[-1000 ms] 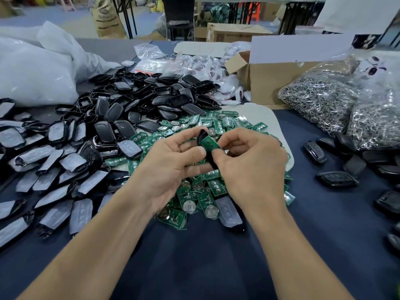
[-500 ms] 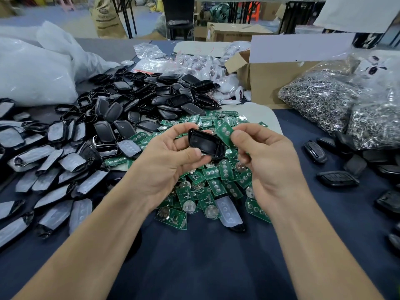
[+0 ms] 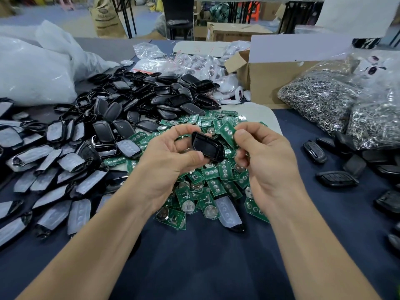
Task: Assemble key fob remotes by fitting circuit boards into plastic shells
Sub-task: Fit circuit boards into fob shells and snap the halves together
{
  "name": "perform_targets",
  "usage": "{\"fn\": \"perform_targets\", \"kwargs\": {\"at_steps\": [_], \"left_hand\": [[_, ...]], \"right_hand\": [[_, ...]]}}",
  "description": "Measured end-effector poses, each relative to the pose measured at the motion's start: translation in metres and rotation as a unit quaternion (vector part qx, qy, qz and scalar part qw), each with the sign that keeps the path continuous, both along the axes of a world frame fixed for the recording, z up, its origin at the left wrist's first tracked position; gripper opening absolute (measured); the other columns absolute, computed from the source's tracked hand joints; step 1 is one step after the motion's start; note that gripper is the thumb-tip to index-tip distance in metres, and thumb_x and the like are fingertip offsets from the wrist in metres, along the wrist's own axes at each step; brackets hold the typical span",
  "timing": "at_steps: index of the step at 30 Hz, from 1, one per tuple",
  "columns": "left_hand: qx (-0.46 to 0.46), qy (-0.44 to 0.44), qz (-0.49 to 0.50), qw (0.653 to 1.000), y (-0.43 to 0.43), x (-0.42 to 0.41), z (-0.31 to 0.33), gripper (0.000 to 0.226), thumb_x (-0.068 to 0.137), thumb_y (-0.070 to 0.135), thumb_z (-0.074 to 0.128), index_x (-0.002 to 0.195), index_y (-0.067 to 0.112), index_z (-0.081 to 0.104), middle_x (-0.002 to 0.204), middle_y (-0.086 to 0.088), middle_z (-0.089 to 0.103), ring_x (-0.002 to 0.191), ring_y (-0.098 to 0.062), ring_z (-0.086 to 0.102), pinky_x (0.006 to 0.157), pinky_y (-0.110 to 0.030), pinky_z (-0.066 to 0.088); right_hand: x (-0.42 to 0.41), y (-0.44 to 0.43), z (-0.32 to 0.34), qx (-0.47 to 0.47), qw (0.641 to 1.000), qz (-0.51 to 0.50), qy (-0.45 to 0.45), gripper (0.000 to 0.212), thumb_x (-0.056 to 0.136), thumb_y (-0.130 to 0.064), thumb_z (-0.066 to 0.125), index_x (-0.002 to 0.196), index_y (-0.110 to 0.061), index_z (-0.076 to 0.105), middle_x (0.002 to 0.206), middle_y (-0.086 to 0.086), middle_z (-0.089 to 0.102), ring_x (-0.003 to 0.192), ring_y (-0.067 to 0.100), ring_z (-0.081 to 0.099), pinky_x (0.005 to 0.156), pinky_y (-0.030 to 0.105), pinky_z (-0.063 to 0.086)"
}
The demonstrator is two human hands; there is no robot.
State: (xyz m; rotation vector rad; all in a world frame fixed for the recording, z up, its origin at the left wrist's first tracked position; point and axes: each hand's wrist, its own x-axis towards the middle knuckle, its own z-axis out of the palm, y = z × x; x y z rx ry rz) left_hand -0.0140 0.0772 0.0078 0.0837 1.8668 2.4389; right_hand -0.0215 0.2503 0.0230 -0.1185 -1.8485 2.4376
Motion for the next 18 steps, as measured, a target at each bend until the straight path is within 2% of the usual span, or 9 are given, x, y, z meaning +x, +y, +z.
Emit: {"fn": "perform_targets", "kwargs": {"at_steps": [4, 7, 10, 13, 16, 18], "left_hand": [[0.008, -0.016, 0.001, 1.0, 0.0, -0.002, 0.0, 0.035, 0.098, 0.002, 0.059, 0.13, 0.015, 0.066, 0.112, -0.011, 0.078, 0.102, -0.022, 0.075, 0.087, -0.032, 0.062], [-0.002, -0.026, 0.022, 0.999, 0.002, -0.002, 0.0, 0.028, 0.106, 0.011, 0.053, 0.126, 0.017, 0.071, 0.109, -0.009, 0.079, 0.093, -0.017, 0.075, 0.077, -0.029, 0.062], [-0.039, -0.028, 0.076, 0.996, 0.0, -0.002, 0.0, 0.02, 0.103, 0.012, 0.059, 0.107, 0.014, 0.078, 0.099, -0.011, 0.08, 0.087, -0.02, 0.078, 0.065, -0.028, 0.063], [-0.08, -0.017, 0.127, 0.989, -0.003, -0.003, -0.002, 0.01, 0.095, 0.011, 0.072, 0.092, 0.012, 0.081, 0.086, -0.009, 0.08, 0.075, -0.019, 0.077, 0.055, -0.03, 0.062], [-0.102, -0.017, 0.119, 0.988, -0.003, -0.002, -0.002, 0.01, 0.094, 0.012, 0.073, 0.09, 0.011, 0.082, 0.07, 0.0, 0.076, 0.061, -0.013, 0.073, 0.053, -0.031, 0.062], [-0.105, -0.037, 0.082, 0.99, -0.004, -0.002, -0.002, 0.015, 0.098, 0.012, 0.069, 0.094, 0.011, 0.083, 0.078, -0.002, 0.079, 0.07, -0.015, 0.074, 0.057, -0.031, 0.062]], "right_hand": [[0.002, -0.006, -0.006, 0.084, 0.995, 0.061, -0.003, 0.033, 0.097, -0.002, 0.063, 0.073, -0.023, 0.07, 0.066, -0.009, 0.061, 0.054, 0.004, 0.05, 0.051, 0.016, 0.043], [0.005, -0.013, -0.011, 0.144, 0.985, 0.094, 0.021, 0.031, 0.096, -0.003, 0.063, 0.074, -0.023, 0.07, 0.067, -0.008, 0.063, 0.052, 0.007, 0.055, 0.049, 0.018, 0.044], [0.004, -0.01, -0.012, 0.224, 0.97, 0.076, 0.058, 0.024, 0.095, -0.005, 0.063, 0.078, -0.021, 0.068, 0.07, -0.009, 0.067, 0.05, 0.01, 0.062, 0.049, 0.022, 0.045], [0.003, -0.006, -0.009, 0.264, 0.958, 0.07, 0.091, 0.018, 0.091, -0.008, 0.067, 0.081, -0.023, 0.071, 0.073, -0.01, 0.069, 0.052, 0.012, 0.067, 0.053, 0.025, 0.048], [0.006, -0.005, -0.007, 0.291, 0.947, 0.082, 0.112, 0.017, 0.084, -0.012, 0.075, 0.082, -0.029, 0.077, 0.072, -0.007, 0.071, 0.055, 0.013, 0.067, 0.054, 0.027, 0.05], [0.008, -0.004, -0.007, 0.299, 0.945, 0.074, 0.11, 0.02, 0.08, -0.011, 0.079, 0.083, -0.031, 0.079, 0.072, -0.007, 0.071, 0.059, 0.018, 0.068, 0.056, 0.032, 0.055]]}}
